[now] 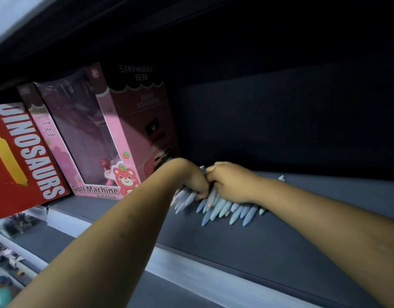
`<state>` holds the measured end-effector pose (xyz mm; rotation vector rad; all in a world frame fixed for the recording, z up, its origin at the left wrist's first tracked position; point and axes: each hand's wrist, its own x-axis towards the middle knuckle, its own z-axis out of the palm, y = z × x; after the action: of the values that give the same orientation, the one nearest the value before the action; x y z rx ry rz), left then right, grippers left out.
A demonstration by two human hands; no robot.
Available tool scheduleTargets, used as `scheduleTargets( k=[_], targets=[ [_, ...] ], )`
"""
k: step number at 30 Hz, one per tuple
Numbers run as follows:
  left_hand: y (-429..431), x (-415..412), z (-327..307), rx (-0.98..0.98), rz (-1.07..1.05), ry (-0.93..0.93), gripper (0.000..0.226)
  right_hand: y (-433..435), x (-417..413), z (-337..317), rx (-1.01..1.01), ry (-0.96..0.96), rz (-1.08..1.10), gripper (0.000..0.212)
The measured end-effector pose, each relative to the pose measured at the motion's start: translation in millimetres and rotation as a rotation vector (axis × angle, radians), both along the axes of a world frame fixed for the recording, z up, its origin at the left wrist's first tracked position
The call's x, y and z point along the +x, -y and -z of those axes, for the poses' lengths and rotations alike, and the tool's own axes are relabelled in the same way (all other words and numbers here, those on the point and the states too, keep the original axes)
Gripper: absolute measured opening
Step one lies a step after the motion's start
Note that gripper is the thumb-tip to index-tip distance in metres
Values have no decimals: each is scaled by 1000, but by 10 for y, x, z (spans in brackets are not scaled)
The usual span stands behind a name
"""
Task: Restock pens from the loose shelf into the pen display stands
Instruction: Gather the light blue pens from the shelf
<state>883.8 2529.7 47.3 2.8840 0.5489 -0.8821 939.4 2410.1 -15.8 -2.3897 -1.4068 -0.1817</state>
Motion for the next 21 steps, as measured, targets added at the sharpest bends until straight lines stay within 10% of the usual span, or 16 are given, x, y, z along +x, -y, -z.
scheduleTargets(
  k=[8, 14, 21],
  targets=[
    [-321, -170, 220, 7, 23, 489, 52, 54, -77, -78, 91, -155, 20, 37],
    [-562, -438, 350, -537, -294, 1273, 17, -70, -185, -198, 435, -235, 85, 20],
    [-477, -733, 504, -889, -120, 1359, 25, -527, -634, -586, 643, -811, -130, 59]
  ],
)
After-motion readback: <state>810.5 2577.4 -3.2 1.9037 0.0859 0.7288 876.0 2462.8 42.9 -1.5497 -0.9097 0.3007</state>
